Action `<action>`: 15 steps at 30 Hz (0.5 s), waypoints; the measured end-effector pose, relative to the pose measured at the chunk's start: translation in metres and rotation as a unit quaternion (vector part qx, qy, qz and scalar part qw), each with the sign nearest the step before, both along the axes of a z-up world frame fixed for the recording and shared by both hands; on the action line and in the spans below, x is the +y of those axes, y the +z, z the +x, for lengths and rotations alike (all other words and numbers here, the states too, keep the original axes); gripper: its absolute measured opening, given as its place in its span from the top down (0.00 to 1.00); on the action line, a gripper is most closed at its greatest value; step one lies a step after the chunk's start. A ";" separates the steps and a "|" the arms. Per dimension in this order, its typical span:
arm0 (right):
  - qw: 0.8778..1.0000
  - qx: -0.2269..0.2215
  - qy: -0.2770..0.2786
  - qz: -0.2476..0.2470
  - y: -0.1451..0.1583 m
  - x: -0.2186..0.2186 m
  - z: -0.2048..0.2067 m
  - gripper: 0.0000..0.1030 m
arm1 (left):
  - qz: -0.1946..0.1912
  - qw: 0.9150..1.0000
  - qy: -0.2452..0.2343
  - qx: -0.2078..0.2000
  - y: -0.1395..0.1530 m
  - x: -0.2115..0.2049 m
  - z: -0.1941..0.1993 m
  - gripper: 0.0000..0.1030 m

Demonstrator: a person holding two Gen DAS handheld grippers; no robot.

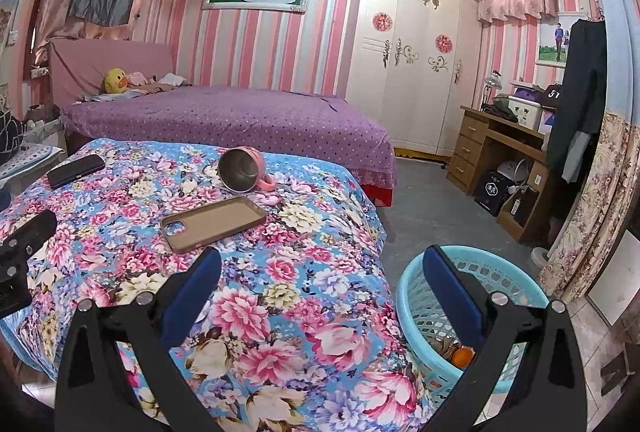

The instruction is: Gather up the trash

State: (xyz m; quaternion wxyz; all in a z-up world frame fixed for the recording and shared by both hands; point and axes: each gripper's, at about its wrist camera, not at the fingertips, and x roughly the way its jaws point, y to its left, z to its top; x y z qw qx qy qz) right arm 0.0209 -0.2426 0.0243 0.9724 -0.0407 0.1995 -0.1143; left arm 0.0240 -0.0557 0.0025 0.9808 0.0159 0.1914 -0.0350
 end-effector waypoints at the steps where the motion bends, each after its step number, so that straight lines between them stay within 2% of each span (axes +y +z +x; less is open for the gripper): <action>1: 1.000 -0.001 0.000 0.000 0.000 0.000 0.000 0.04 | 0.001 1.000 0.000 0.000 0.000 0.000 0.000 0.05; 15: 1.000 -0.001 0.002 0.001 0.000 0.001 0.000 0.04 | 0.002 1.000 0.000 -0.002 -0.001 0.000 0.000 0.05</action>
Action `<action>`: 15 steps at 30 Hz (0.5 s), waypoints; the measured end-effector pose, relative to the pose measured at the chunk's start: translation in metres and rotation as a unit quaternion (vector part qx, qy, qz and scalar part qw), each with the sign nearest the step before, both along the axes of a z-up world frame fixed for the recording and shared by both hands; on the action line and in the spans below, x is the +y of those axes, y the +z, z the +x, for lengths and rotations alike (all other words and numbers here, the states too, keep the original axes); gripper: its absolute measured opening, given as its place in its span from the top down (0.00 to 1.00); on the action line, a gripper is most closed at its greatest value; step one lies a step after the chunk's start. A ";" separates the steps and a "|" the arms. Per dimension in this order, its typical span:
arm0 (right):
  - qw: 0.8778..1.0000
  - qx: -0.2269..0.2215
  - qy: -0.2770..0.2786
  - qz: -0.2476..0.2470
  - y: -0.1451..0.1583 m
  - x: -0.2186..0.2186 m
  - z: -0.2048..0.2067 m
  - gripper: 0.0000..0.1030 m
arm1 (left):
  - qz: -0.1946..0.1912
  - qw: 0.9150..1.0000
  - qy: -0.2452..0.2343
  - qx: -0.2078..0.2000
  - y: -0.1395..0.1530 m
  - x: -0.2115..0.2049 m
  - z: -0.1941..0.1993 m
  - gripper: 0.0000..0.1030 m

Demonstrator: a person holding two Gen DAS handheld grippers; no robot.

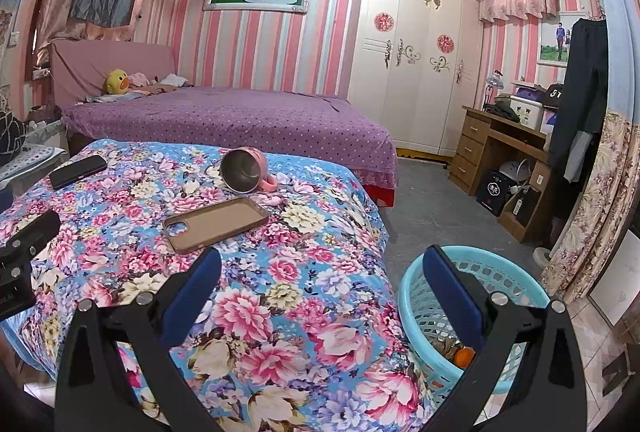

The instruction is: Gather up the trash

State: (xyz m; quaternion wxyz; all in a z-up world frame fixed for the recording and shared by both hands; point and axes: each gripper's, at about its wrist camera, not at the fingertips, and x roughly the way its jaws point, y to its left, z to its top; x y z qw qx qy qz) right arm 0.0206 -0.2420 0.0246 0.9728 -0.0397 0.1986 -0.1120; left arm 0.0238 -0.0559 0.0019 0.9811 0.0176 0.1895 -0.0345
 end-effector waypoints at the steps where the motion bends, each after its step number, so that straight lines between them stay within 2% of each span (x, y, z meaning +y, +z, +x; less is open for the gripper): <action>1: 1.000 0.000 0.000 0.000 0.000 0.000 0.000 0.04 | 0.000 1.000 0.000 0.000 0.000 0.000 0.000 0.05; 15: 1.000 0.003 0.004 0.000 -0.002 0.005 0.002 0.04 | 0.002 1.000 0.001 -0.002 0.001 0.000 -0.001 0.05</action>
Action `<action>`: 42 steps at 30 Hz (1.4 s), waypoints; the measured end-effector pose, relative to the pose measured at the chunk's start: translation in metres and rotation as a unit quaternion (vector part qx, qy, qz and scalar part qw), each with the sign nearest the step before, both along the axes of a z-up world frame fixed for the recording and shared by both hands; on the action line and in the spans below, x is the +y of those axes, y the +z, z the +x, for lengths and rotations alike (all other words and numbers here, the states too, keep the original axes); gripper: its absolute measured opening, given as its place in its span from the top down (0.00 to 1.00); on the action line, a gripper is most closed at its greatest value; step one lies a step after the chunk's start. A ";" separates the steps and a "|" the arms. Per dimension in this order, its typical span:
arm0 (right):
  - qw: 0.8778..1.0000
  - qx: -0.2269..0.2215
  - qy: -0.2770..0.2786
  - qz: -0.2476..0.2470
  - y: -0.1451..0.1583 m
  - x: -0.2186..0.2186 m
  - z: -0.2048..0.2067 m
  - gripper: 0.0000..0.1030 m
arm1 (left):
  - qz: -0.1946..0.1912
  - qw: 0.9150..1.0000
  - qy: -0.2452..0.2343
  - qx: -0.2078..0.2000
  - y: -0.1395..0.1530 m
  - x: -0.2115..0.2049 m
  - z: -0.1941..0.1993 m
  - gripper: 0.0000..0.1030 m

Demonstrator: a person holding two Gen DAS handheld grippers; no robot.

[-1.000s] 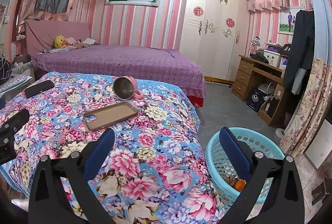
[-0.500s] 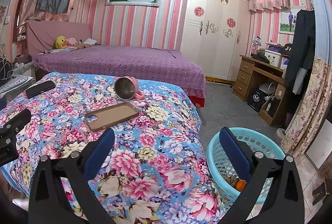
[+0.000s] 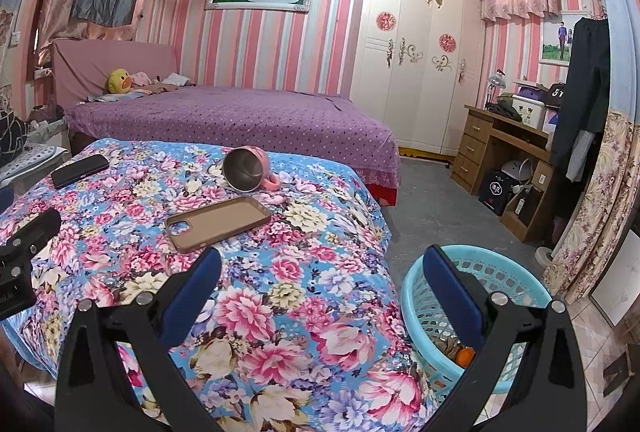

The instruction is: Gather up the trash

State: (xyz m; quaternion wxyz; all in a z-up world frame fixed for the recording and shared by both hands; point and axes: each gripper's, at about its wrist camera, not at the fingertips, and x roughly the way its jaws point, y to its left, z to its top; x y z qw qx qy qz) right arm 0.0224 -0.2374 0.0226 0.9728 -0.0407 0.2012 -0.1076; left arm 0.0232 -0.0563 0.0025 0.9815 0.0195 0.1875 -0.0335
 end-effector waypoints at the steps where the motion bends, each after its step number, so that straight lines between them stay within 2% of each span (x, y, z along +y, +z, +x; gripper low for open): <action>1: 1.000 0.000 0.000 0.000 0.000 0.001 0.000 0.04 | 0.000 1.000 0.000 0.000 0.000 0.000 0.000 0.05; 42: 1.000 0.000 0.002 0.002 0.000 0.001 0.001 0.04 | 0.003 1.000 0.001 -0.001 -0.002 0.000 0.001 0.05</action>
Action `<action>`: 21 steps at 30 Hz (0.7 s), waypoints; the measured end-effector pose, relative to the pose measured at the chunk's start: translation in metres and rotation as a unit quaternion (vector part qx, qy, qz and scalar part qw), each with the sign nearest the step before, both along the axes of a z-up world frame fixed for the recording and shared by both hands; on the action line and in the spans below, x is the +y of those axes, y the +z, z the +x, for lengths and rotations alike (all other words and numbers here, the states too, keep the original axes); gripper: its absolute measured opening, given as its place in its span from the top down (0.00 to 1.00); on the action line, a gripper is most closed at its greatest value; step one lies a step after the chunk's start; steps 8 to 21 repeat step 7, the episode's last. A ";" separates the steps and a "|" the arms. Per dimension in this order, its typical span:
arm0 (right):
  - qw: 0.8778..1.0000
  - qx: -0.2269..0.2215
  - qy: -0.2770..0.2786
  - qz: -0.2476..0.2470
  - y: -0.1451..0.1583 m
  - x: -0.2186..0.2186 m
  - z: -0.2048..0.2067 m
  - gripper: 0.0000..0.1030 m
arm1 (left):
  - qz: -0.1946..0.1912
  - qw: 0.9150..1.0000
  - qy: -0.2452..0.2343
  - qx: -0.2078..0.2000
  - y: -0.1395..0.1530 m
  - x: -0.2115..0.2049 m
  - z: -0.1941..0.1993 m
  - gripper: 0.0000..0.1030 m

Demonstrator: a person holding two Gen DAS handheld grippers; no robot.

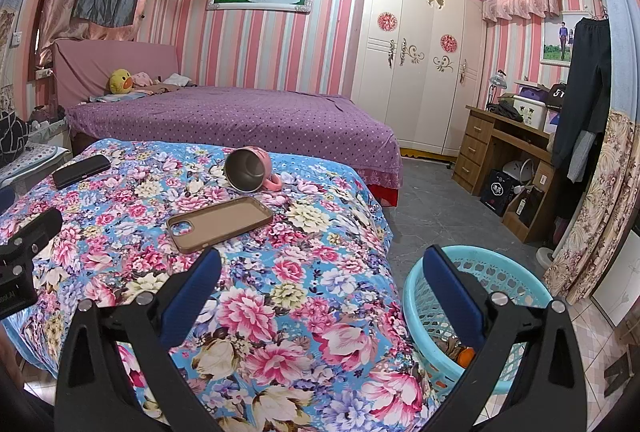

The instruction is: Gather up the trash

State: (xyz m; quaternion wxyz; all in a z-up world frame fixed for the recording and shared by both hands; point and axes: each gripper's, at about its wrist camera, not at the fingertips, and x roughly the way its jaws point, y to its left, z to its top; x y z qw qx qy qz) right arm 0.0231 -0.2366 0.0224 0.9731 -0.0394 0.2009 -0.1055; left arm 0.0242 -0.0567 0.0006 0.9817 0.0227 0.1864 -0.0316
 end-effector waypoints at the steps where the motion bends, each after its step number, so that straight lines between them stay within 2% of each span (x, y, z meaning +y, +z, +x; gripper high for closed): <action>1: 1.000 0.000 0.000 0.000 0.000 0.000 0.000 0.04 | 0.000 1.000 0.000 0.001 0.000 0.000 0.000 0.05; 21: 1.000 0.000 0.000 0.000 0.000 0.000 0.000 0.04 | -0.001 1.000 -0.002 0.009 -0.001 0.001 0.002 0.05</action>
